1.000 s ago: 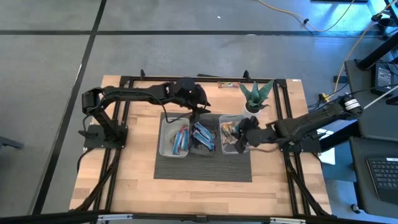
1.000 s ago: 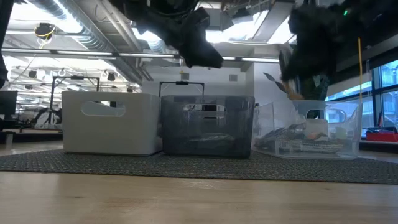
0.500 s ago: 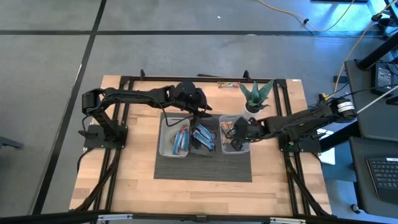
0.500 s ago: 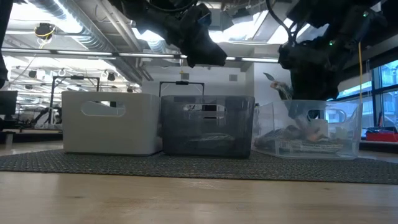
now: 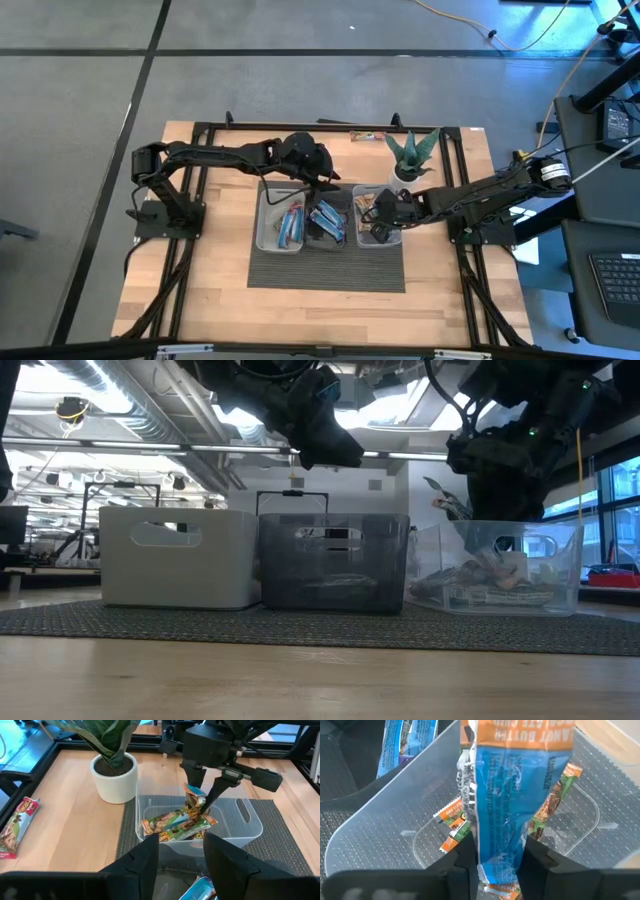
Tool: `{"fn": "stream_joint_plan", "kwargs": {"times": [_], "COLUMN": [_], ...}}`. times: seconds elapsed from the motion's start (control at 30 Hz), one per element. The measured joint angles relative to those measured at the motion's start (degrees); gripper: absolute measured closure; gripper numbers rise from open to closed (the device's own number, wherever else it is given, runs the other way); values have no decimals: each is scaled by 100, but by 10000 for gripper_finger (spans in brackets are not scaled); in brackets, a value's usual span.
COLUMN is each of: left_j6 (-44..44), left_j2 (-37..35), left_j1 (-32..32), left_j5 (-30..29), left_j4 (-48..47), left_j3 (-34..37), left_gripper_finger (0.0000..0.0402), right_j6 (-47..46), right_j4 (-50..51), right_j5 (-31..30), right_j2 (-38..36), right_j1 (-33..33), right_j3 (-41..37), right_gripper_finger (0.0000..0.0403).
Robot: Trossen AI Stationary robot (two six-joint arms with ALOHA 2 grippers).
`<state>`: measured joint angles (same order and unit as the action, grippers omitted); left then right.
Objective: Pick and place Granola Bars by type
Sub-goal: Put the orange granola bar into the transparent bin, then put the red granola bar into the gray bin
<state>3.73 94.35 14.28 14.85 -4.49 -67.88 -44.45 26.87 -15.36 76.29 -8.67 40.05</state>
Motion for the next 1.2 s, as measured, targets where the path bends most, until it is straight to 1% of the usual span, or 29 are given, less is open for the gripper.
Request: {"fn": "stream_joint_plan", "kwargs": {"times": [0.13,0.37,0.47,0.53,0.63,0.8,0.87,0.97,1.07,1.2], "left_j6": [0,0,0,0,2,2,2,2,1,3], "left_j2": [0,0,0,0,0,0,0,0,2,2], "left_j1": [0,0,0,0,0,52,92,140,164,163], "left_j5": [2,2,1,0,0,0,-4,-4,-6,-5], "left_j4": [-1,-1,-3,-3,-3,-112,-291,-603,-785,-733], "left_j3": [0,0,0,0,0,0,0,0,0,0], "left_gripper_finger": [255,254,252,252,252,254,253,252,253,255], "right_j6": [164,141,123,130,375,1540,2120,2706,3121,3888], "right_j4": [11,49,153,329,823,1584,1671,1981,2507,3016], "right_j5": [7,22,33,62,59,42,46,4,-40,-52], "right_j2": [2,11,11,9,9,0,0,2,4,0], "right_j1": [0,-2,0,-2,-2,-2,-2,24,254,851], "right_j3": [-4,-15,78,290,736,1693,2042,2675,3524,4552], "right_gripper_finger": [286,221,203,197,193,192,192,192,192,192]}}
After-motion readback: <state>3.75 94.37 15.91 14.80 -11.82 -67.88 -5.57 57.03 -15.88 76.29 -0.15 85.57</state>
